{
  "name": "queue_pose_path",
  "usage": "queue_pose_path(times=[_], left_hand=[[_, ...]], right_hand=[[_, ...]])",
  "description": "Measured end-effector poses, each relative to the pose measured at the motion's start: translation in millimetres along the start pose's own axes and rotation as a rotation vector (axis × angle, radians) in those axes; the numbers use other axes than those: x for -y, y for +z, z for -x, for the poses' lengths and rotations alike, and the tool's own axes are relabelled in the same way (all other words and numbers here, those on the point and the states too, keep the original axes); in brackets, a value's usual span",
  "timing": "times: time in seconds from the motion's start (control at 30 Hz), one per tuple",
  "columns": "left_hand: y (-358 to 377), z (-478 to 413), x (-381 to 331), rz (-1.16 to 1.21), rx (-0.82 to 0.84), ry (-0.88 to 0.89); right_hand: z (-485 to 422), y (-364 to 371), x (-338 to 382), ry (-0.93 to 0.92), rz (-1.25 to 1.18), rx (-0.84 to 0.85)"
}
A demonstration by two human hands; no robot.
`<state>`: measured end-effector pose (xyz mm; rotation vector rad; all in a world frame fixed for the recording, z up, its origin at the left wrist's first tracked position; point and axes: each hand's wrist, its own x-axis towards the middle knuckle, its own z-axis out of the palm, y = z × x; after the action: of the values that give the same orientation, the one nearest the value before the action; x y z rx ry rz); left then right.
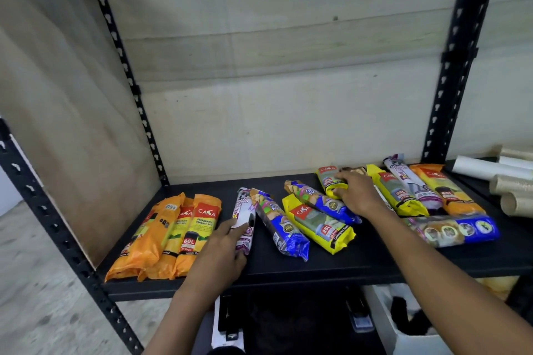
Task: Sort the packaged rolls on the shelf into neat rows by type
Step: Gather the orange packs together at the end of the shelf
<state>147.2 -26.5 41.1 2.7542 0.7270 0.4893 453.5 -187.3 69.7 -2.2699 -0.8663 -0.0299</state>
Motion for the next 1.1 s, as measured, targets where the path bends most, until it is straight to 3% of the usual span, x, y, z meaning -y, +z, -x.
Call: queue_pose_path(times=[0.43, 0.6, 0.73, 0.87, 1.1], left_hand=[[2.8, 4.7, -5.9, 0.042, 0.055, -0.059], [2.8, 9.8, -16.4, 0.034, 0.022, -0.046], [-0.9, 11.0, -34.3, -0.019, -0.029, 0.038], [5.9, 4.7, -59.0, 0.105, -0.118, 0.157], [29.7, -28.5, -129.1, 0.237, -0.156, 0.355]], right_hand=[[1.2, -8.8, -0.3, 0.026, 0.069, 0.176], [19.3, -25.1, 8.5, -0.077, 0.012, 0.074], [41.5, -37.1, 11.1, -0.156, -0.016, 0.008], [65.5, -52.1, 7.8, -0.199, -0.014, -0.038], [84.2, -76.9, -34.8, -0.119, 0.025, -0.09]])
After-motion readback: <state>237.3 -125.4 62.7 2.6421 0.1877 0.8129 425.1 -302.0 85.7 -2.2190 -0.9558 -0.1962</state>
